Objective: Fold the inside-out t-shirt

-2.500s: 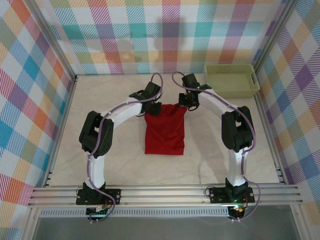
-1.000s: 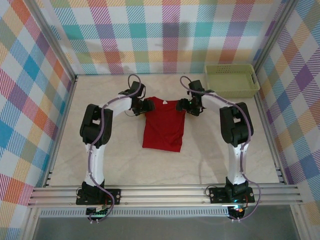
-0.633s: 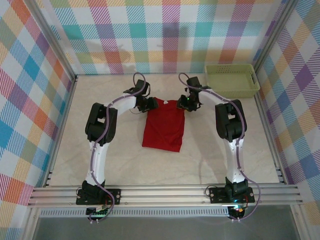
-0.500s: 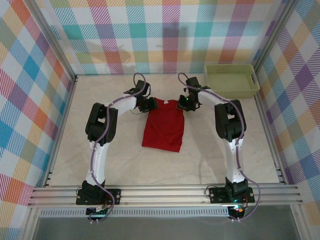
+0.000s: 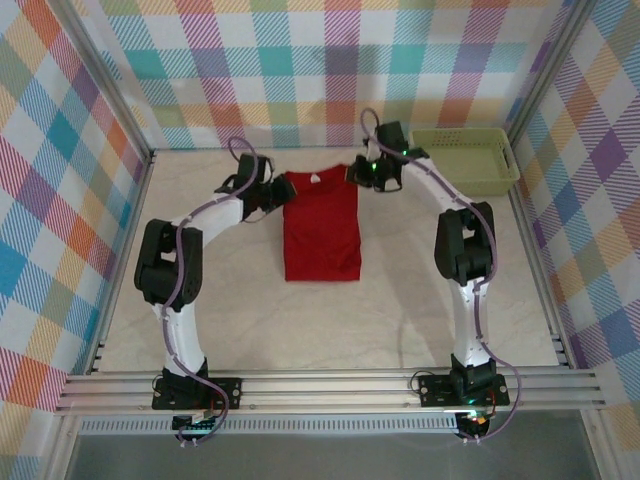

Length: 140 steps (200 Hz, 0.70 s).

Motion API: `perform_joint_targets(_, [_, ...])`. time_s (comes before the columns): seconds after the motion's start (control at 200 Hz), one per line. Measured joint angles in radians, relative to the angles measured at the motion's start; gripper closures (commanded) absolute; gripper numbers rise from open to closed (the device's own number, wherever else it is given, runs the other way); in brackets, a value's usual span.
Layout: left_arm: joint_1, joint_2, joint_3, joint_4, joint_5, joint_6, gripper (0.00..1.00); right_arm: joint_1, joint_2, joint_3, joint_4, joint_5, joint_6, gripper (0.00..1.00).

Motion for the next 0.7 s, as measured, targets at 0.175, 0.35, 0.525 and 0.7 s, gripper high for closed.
perform_joint_targets(0.175, [0.024, -0.007, 0.114, 0.092, 0.003, -0.015, 1.00, -0.016, 0.047, 0.323, 0.016, -0.061, 0.005, 1.00])
perform_joint_targets(0.35, [0.012, -0.094, -0.024, 0.230, 0.032, -0.018, 1.00, -0.017, -0.054, 0.074, 0.140, -0.103, 0.011, 1.00])
perform_joint_targets(0.525, [-0.043, -0.223, -0.365, 0.325, 0.051, -0.015, 1.00, -0.016, -0.255, -0.519, 0.286, -0.117, 0.034, 1.00])
perform_joint_targets(0.7, [-0.179, -0.366, -0.663, 0.315, 0.011, -0.016, 1.00, -0.009, -0.415, -0.857, 0.369, -0.153, 0.072, 1.00])
